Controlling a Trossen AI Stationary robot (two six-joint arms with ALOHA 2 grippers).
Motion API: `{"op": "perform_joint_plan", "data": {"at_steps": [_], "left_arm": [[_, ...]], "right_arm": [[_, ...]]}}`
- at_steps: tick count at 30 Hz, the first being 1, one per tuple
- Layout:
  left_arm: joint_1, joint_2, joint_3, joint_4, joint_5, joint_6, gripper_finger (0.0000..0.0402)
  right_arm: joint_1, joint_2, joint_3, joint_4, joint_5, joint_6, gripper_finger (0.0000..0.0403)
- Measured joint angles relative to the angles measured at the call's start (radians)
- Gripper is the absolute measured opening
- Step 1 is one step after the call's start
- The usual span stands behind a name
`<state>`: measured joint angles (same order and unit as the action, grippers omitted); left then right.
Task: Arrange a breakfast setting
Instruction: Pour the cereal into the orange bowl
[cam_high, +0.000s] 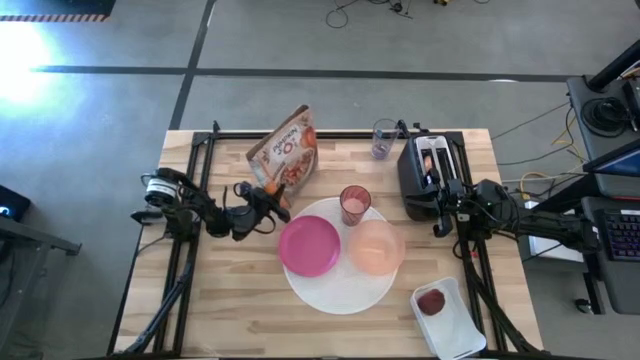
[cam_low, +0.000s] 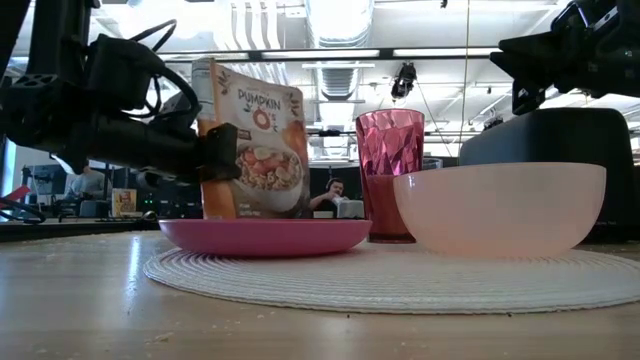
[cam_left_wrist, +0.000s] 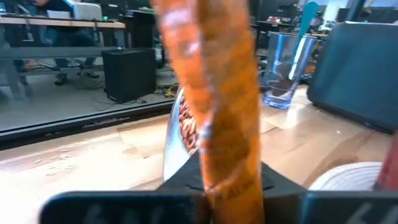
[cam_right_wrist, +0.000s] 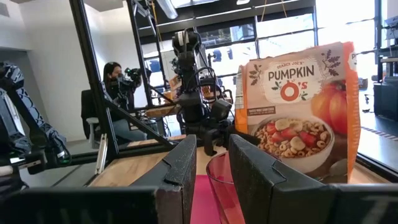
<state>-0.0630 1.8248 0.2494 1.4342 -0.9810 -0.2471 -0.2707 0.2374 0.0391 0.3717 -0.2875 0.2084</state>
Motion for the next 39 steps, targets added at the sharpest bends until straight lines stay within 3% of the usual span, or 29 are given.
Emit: {"op": "perform_joint_plan", "data": {"at_steps": [10, 22, 29, 39], "left_arm": [[0.001, -0.022, -0.002, 0.137, 0.024, 0.246, 0.0003], [-0.015, -0.237, -0.009, 0.109, 0.022, 0.407, 0.0000], [-0.025, -0.403, -0.009, -0.027, 0.028, 0.314, 0.0000], [-0.028, -0.606, 0.068, -0.466, 0.202, 0.102, 0.0000]], "right_arm": [[0.000, 0.000, 0.000, 0.000, 0.000, 0.000, 0.0086], [0.000, 0.000, 0.000, 0.000, 0.000, 0.000, 0.0086], [0.000, 0.000, 0.000, 0.000, 0.000, 0.000, 0.0086], [0.000, 0.000, 0.000, 0.000, 0.000, 0.000, 0.0086]]}}
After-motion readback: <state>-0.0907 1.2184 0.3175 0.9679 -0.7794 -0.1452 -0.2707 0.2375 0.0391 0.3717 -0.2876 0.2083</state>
